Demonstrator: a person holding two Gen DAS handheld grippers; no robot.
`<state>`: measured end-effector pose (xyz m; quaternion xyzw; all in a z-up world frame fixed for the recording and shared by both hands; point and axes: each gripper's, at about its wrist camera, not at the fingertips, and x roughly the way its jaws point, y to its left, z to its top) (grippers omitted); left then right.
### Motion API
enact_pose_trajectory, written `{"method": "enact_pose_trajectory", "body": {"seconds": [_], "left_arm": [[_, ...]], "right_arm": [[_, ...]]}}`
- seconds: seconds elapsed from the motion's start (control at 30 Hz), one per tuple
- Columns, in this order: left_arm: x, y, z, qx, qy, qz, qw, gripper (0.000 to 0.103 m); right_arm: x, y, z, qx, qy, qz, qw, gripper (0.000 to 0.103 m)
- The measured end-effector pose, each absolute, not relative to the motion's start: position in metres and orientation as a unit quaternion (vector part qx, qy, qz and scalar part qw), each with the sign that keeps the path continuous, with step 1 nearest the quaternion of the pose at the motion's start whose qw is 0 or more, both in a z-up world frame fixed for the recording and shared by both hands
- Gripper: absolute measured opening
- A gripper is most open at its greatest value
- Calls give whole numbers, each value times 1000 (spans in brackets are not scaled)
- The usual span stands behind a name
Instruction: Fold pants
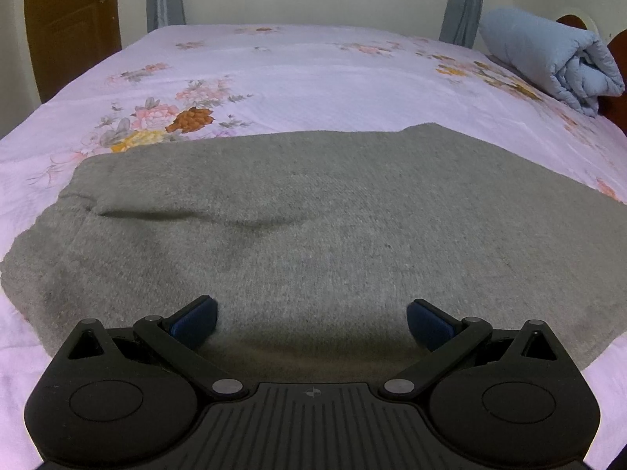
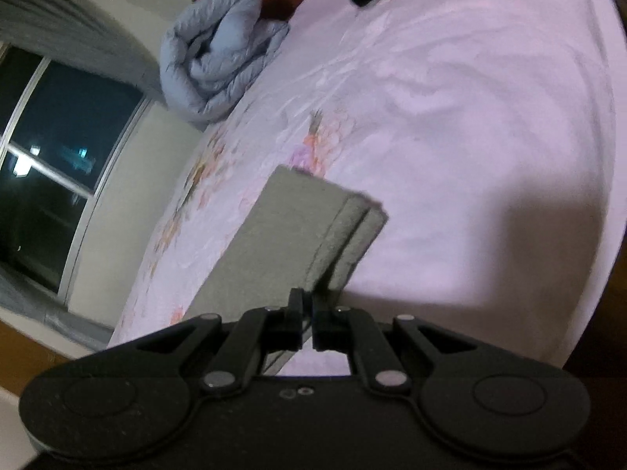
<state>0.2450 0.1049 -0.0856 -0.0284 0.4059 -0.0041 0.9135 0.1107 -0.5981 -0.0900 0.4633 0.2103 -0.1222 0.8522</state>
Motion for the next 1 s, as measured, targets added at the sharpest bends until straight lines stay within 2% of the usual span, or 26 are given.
{"method": "enact_pose_trajectory", "body": {"seconds": [0.13,0.17,0.2,0.27,0.33,0.4,0.43,0.5,0.6,0.73,0.8,0.83,0.87,1.0], "left_arm": [[245,106,-85,-28,408,-8,913,103],[244,106,-84,-27,409,-8,912,103],[243,106,-82,-26,408,-8,913,103],[237,108,-80,-25,403,-7,915,103],[230,111,-81,-31,395,-10,918,103],[226,112,-82,-31,391,-13,920,103],[226,112,-82,-31,392,-13,920,103],[228,112,-82,-31,395,-11,918,103],[230,111,-83,-31,398,-9,917,103],[230,111,-84,-32,396,-9,918,103],[230,112,-84,-33,396,-10,918,103],[230,112,-84,-33,396,-10,918,103],[230,112,-84,-33,396,-10,917,103],[230,112,-84,-33,396,-10,918,103]], "right_arm": [[114,-607,-98,481,238,-130,834,0],[109,-609,-95,478,225,-142,837,6],[102,-610,-92,478,212,-157,838,15],[94,-618,-95,511,193,-156,823,44],[95,-624,-99,532,189,-146,812,59],[96,-626,-101,536,179,-144,812,51],[96,-625,-100,536,174,-142,814,36],[99,-620,-96,536,165,-118,820,30],[105,-616,-97,532,193,-133,814,29],[109,-619,-110,562,194,-144,791,37],[115,-623,-115,572,192,-146,784,37],[119,-624,-115,568,192,-141,787,16],[127,-625,-111,554,201,-133,797,5],[148,-608,-39,432,169,-57,884,4]]}}
